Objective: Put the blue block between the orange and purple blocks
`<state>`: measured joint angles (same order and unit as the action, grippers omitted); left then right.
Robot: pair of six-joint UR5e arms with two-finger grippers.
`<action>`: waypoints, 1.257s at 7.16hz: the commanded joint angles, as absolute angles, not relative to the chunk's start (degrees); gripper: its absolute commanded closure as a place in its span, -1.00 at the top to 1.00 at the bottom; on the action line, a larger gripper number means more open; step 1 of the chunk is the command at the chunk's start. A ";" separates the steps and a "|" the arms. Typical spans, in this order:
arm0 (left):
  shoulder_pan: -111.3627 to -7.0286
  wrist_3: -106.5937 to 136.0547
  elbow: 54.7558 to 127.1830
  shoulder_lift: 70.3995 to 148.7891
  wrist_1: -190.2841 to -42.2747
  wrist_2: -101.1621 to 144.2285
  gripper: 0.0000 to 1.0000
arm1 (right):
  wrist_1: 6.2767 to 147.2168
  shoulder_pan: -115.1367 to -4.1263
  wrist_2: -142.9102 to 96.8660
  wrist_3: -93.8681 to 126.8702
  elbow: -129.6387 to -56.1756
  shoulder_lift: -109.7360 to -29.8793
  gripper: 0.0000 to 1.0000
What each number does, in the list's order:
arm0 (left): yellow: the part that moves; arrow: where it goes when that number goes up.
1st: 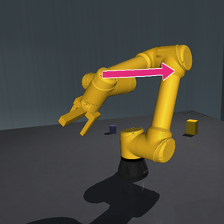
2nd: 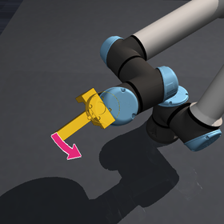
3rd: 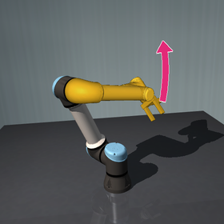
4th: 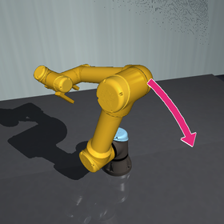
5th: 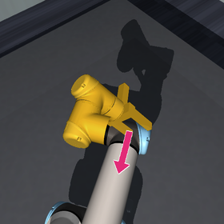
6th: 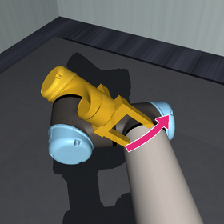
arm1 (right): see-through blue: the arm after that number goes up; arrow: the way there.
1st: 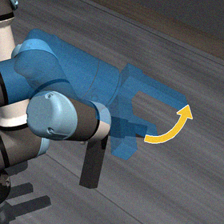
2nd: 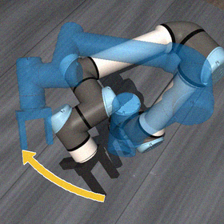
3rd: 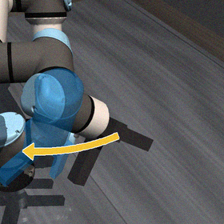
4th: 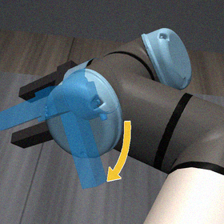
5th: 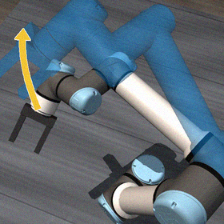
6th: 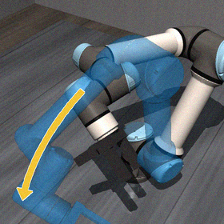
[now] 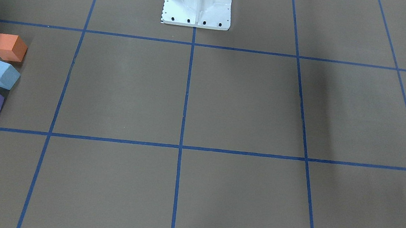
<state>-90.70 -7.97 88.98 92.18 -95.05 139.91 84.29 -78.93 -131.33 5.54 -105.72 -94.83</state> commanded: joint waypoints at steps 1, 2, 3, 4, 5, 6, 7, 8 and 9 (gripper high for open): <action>-90.70 -8.26 89.30 92.11 -95.10 139.92 1.00 | 84.29 -78.93 -131.40 5.54 -105.91 -94.75 1.00; -90.70 -8.35 89.38 92.11 -95.10 139.92 1.00 | 84.29 -78.93 -131.40 5.54 -106.00 -94.83 1.00; -90.79 -8.18 89.82 92.02 -95.10 140.01 1.00 | 84.29 -78.93 -131.57 5.54 -106.00 -94.83 1.00; -90.79 -7.83 91.04 90.89 -95.10 140.01 1.00 | 84.29 -78.93 -131.66 5.54 -106.00 -94.83 1.00; -90.70 -7.74 91.66 90.53 -95.10 139.92 1.00 | 84.29 -78.93 -131.66 5.54 -105.91 -94.83 1.00; -90.70 -7.73 91.58 90.53 -95.10 139.92 1.00 | 84.29 -78.93 -131.57 5.54 -105.82 -94.83 1.00; -90.70 -7.73 91.58 90.61 -95.10 139.92 1.00 | 84.29 -78.93 -131.57 5.62 -105.82 -94.83 1.00; -90.70 -7.73 91.50 90.62 -95.10 139.92 1.00 | 84.29 -78.93 -131.57 5.54 -105.82 -94.83 1.00; -90.70 -7.82 91.41 90.62 -95.10 139.92 1.00 | 84.29 -78.93 -131.57 5.54 -105.82 -94.75 1.00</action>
<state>-90.71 -7.75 91.49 90.61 -95.10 139.92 84.29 -78.93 -131.58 5.56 -105.83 -94.82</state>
